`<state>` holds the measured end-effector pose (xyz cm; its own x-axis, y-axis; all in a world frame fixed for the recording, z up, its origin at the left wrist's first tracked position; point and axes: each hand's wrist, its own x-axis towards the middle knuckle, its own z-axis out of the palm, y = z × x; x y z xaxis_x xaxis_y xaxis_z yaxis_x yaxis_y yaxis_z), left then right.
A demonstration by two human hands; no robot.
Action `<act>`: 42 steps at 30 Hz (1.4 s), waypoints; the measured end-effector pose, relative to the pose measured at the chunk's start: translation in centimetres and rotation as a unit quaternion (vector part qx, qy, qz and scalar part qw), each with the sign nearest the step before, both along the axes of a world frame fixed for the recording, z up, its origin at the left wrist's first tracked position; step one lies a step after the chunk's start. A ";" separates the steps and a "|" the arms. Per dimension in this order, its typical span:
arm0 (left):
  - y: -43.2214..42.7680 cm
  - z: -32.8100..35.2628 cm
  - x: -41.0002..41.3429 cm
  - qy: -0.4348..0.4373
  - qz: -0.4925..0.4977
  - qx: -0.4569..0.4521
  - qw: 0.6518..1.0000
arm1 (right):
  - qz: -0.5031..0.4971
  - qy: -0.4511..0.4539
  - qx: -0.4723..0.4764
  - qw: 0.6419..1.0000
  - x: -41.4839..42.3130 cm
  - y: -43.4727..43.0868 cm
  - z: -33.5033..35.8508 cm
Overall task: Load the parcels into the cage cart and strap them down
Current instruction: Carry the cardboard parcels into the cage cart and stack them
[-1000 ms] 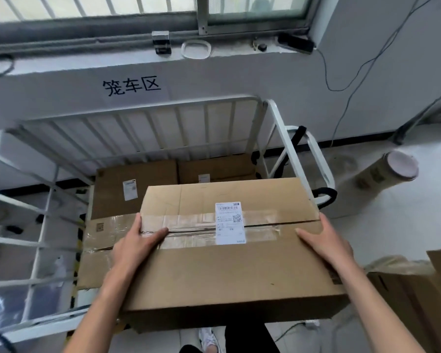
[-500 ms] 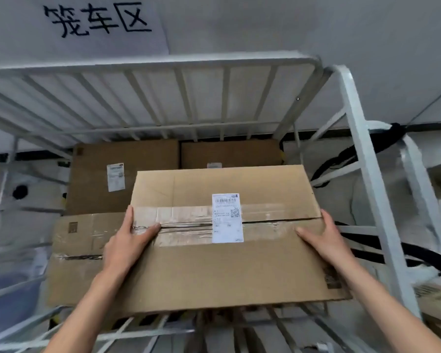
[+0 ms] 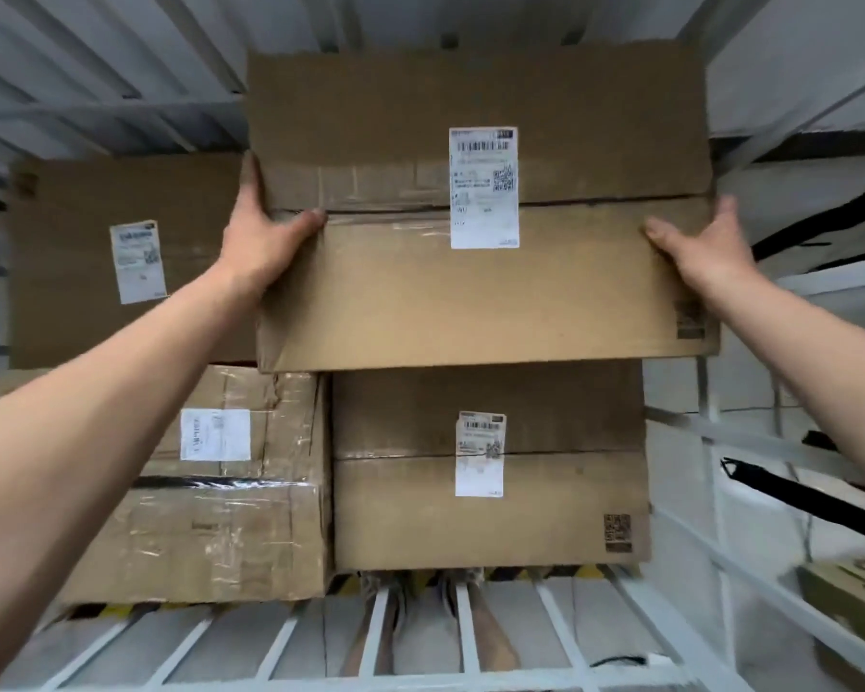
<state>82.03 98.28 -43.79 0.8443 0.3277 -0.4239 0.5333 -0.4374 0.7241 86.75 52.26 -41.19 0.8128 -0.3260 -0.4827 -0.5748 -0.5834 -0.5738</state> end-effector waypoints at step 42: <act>-2.8 -5.0 -0.4 0.010 0.041 0.087 0.995 | 0.038 -0.029 -0.011 0.999 1.6 -1.2 -5.5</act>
